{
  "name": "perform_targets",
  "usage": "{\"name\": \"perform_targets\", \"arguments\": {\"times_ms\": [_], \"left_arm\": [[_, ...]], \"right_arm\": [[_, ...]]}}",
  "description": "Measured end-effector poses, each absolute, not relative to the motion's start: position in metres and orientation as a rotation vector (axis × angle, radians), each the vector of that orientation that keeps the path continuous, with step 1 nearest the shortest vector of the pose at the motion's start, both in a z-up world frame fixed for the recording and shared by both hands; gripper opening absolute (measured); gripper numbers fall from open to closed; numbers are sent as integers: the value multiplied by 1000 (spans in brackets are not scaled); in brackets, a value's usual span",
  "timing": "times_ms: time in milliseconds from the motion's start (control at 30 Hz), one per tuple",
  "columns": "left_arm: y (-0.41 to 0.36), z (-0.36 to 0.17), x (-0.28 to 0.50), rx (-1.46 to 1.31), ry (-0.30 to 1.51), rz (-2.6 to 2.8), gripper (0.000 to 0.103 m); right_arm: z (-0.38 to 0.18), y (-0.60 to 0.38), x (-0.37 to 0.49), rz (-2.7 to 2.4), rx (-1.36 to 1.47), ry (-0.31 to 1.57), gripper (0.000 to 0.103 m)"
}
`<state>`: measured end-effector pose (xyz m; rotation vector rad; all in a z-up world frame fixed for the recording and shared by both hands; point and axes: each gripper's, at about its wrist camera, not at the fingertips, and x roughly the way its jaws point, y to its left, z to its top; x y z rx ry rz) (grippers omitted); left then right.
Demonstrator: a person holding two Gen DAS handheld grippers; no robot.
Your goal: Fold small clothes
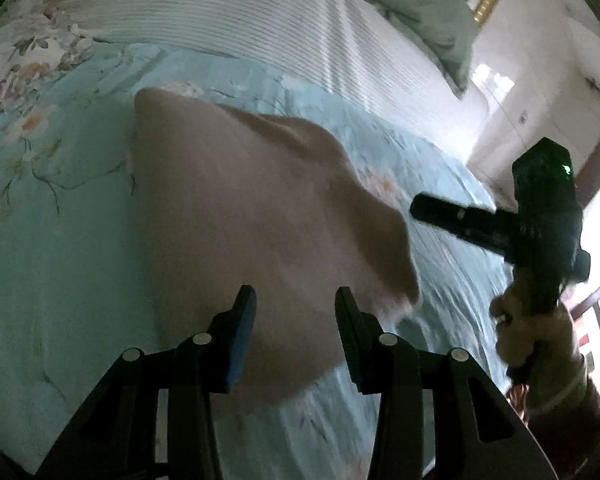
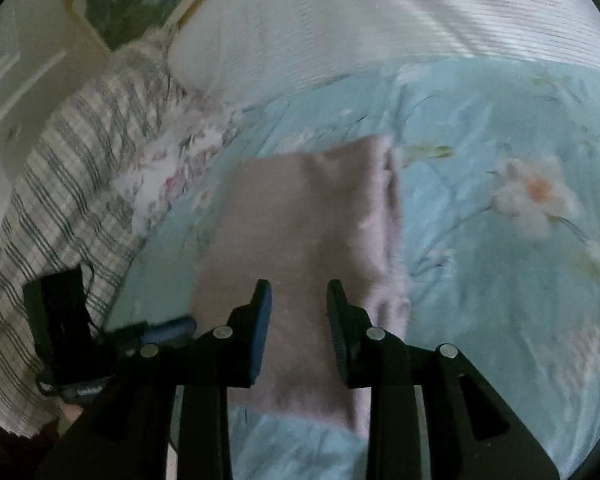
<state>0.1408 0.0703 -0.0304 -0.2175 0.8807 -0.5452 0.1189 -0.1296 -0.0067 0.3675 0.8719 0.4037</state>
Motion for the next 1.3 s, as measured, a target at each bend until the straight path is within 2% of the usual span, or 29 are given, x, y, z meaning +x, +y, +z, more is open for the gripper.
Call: {"name": "perform_targets", "arguments": {"times_ms": [67, 133, 167, 200, 633, 833, 1233, 1300], "left_arm": [[71, -39, 150, -218, 904, -503, 41], [77, -55, 157, -238, 952, -478, 36], [80, -60, 158, -251, 962, -481, 34], [83, -66, 158, -266, 970, -484, 31], [87, -56, 132, -276, 933, -490, 30], [79, -68, 109, -204, 942, -478, 32], [72, -67, 94, -161, 911, -420, 33], [74, -65, 94, -153, 911, -414, 35]], "right_arm": [[-26, -127, 128, 332, 343, 917, 28], [-52, -141, 133, 293, 414, 949, 20], [-60, -150, 133, 282, 458, 950, 7], [-65, -157, 132, 270, 485, 942, 2], [-46, -146, 101, 307, 430, 940, 7], [-74, -136, 80, 281, 344, 1000, 7], [-70, -138, 74, 258, 345, 993, 7], [-67, -138, 74, 258, 345, 994, 12]]}}
